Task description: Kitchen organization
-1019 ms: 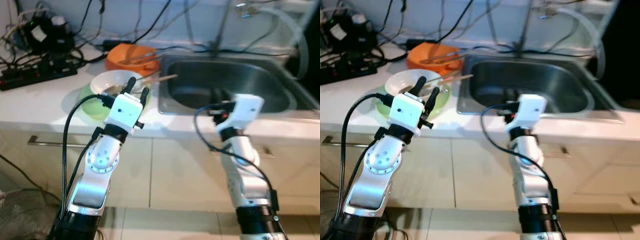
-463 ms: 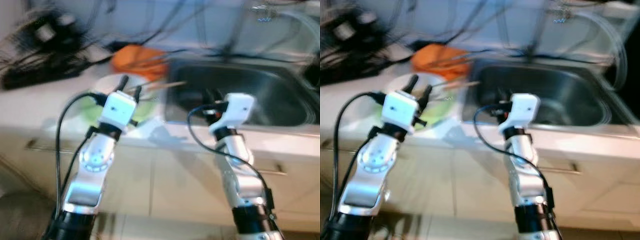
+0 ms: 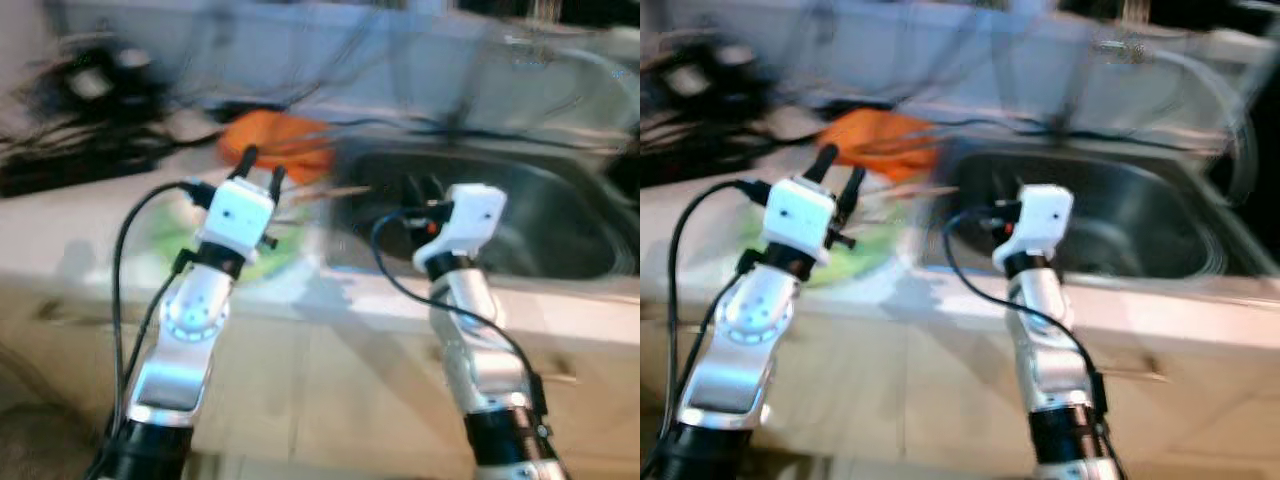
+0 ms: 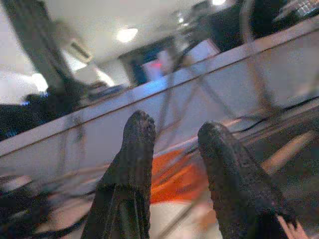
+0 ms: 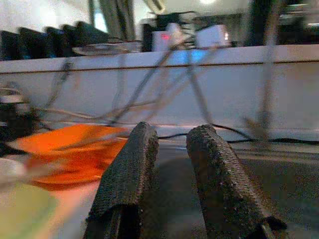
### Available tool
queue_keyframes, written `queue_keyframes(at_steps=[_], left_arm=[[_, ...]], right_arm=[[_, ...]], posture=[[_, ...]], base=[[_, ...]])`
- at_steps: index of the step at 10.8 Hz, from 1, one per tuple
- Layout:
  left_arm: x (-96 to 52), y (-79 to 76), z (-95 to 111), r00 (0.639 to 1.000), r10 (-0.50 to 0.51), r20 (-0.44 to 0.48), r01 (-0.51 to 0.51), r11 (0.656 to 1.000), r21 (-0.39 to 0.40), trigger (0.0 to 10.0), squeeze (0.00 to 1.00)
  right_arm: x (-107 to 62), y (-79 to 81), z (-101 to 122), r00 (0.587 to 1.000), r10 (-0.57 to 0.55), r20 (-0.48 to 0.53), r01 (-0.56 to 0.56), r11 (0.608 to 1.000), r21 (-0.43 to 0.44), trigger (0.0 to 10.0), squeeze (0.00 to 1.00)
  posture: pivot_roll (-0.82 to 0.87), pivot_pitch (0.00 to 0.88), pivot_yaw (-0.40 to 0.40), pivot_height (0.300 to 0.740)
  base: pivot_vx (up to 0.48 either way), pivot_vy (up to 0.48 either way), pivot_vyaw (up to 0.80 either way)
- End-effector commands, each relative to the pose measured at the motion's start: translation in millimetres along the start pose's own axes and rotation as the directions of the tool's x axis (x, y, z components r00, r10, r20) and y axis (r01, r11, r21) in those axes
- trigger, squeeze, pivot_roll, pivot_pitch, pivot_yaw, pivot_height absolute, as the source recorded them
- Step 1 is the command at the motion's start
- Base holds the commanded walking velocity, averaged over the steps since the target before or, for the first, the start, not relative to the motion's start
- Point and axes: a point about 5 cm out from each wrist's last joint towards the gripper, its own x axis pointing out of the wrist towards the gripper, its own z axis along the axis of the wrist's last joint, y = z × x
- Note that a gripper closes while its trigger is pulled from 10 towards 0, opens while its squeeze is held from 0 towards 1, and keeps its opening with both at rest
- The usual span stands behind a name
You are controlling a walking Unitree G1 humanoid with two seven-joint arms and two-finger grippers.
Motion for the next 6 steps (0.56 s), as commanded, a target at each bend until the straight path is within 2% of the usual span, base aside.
queue_keyframes(at_steps=[1, 2, 6], left_arm=[[1.2, 1.3, 6.0, 1.0, -0.004, 0.029, 0.004, 1.0, 0.009, 10.0, 0.0], [1.2, 1.1, 7.5, 0.999, -0.006, 0.041, 0.005, 1.0, 0.004, 10.0, 0.0], [2.1, 0.3, 12.9, 0.997, -0.009, 0.071, 0.008, 1.0, 0.004, 10.0, 0.0]], right_arm=[[1.9, -2.1, 3.6, 1.0, -0.012, 0.014, 0.012, 1.0, 0.008, 10.0, 0.0], [1.9, -2.2, 3.5, 1.0, -0.013, 0.015, 0.013, 1.0, 0.01, 10.0, 0.0], [1.8, -1.8, 3.4, 1.0, -0.013, 0.016, 0.013, 1.0, 0.015, 10.0, 0.0]], posture=[[0.2, 0.001, -0.045, 0.74], [0.2, 0.0, -0.045, 0.74], [0.2, 0.001, -0.045, 0.74]], base=[[0.371, 0.0, 0.0], [0.345, 0.0, 0.0], [0.0, 0.0, 0.0]])
